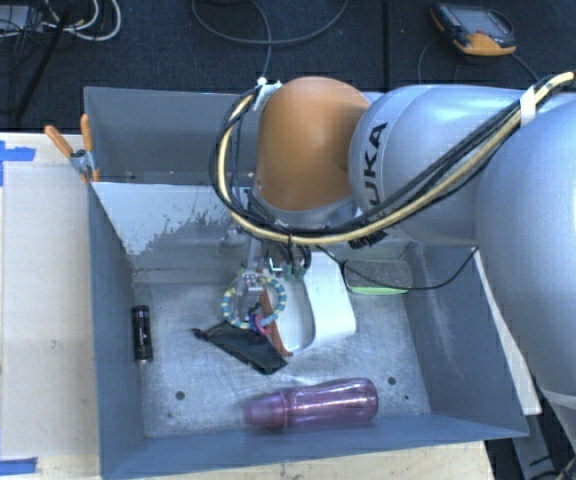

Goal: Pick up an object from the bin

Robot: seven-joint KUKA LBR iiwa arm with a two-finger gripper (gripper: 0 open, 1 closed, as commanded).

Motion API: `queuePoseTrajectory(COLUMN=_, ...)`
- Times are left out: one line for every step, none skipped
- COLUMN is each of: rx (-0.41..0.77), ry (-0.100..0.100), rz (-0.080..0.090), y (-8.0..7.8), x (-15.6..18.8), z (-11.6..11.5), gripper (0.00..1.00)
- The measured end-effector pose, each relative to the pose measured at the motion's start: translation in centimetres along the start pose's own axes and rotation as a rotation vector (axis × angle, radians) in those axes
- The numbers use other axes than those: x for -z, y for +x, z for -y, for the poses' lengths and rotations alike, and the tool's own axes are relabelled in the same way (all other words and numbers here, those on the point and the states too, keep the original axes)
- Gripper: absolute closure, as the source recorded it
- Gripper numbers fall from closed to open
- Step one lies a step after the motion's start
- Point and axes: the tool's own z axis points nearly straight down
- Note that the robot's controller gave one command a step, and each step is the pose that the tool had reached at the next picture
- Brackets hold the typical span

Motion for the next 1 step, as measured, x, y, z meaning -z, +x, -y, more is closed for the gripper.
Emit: queuePoseTrajectory(rx=-0.003, ry=-0.001, rz=0.007, y=-0.19, x=0.47, z=0.06, gripper=0.00)
